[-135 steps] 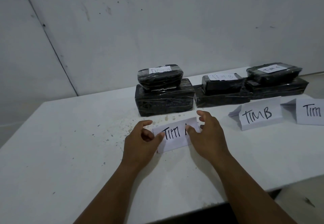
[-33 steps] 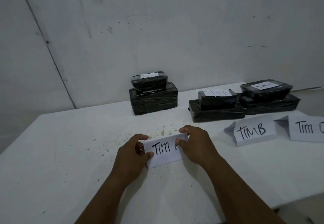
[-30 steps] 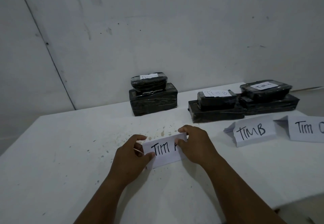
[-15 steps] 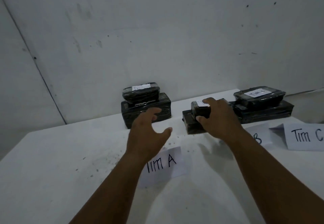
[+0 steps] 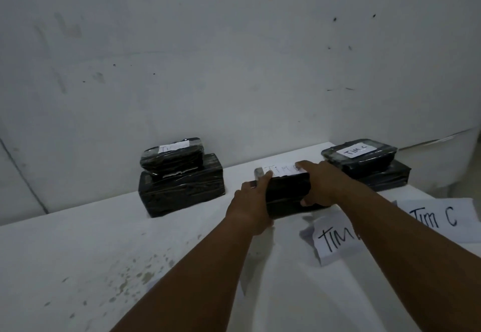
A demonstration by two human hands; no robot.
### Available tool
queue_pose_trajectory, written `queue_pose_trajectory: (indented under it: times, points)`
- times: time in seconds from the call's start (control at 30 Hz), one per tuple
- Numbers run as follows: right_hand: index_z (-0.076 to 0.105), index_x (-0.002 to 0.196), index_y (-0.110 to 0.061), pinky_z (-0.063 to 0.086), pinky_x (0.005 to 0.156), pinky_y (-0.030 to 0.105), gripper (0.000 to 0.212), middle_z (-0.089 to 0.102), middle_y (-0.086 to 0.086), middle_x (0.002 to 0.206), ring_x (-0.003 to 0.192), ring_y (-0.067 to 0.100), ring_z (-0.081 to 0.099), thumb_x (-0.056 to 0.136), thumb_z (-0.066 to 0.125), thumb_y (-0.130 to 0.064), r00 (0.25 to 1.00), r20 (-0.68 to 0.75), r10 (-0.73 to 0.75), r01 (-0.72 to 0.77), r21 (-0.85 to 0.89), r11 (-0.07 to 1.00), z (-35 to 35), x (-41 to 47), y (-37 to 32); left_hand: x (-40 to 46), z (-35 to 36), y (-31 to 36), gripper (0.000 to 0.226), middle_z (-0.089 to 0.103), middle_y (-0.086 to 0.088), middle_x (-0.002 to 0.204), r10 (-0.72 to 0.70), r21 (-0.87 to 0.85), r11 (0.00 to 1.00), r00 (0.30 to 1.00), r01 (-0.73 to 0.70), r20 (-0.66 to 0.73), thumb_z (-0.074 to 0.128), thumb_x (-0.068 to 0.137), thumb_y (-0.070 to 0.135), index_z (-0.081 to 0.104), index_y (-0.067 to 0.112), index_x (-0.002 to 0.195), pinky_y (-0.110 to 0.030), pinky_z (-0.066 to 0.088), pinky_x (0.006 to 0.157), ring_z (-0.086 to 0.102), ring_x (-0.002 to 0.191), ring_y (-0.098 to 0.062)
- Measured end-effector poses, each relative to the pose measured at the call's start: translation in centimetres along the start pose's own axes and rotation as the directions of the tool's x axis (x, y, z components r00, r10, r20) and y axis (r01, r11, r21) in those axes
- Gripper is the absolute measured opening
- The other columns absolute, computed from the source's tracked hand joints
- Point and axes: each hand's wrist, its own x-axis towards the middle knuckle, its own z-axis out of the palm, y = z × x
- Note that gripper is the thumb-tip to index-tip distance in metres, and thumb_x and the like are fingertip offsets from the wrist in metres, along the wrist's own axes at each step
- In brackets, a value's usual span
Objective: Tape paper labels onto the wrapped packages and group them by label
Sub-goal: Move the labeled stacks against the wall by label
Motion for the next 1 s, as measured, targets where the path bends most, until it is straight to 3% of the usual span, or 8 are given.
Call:
queue_pose_trajectory:
  times: [0.1,0.3,0.6,1.0]
  points:
    - [0.032,0.155,-0.029,0.046,0.105,0.040,0.107,0.050,0.014,0.143,0.130,0.033,0.051,0.068,0.093,-0.025,0.998,-0.039,-0.039,0.038,-0.034,0.999,0.3,0.9,0.7,1.1,1.4,0.0,0.106,0.051,-0.015,0.137,-0.024,-0.016,1.000,0.997,0.023,-0.075,0.078,0.080,0.024,0.005,0.043,0.155,-0.042,0.052,0.093,0.060,0.115,-0.034]
    - [0.040,0.148,-0.035,0.050,0.093,0.038,0.099,0.058,0.010,0.128,0.116,0.030,0.059,0.066,0.092,-0.015,0.984,-0.129,-0.124,0.114,-0.085,0.990,1.7,3.2,1.5,2.8,1.6,0.2,0.093,0.067,-0.011,0.111,-0.048,0.019,0.998,0.985,0.052,-0.163,0.083,0.076,0.020,0.021,0.024,0.146,-0.034,0.049,0.068,0.067,0.094,-0.029]
    - [0.043,0.148,-0.036,0.042,0.091,0.030,0.100,0.060,0.009,0.134,0.126,0.028,0.053,0.064,0.092,-0.014,0.973,-0.150,-0.173,0.168,-0.047,0.985,1.4,7.5,1.5,5.8,1.5,-1.2,0.088,0.068,-0.010,0.109,-0.110,0.010,0.993,0.972,0.115,-0.206,0.081,0.075,0.019,0.024,0.027,0.142,-0.038,0.056,0.074,0.067,0.095,-0.030]
    - [0.039,0.152,-0.037,0.048,0.094,0.035,0.099,0.059,0.013,0.132,0.118,0.032,0.060,0.069,0.087,-0.009,0.959,-0.165,-0.233,0.228,-0.046,0.973,2.2,13.3,-0.1,10.1,1.3,-2.7,0.087,0.064,-0.016,0.111,-0.208,0.082,0.969,0.946,0.235,-0.249,0.075,0.083,0.013,0.018,0.020,0.148,-0.044,0.053,0.079,0.064,0.101,-0.035]
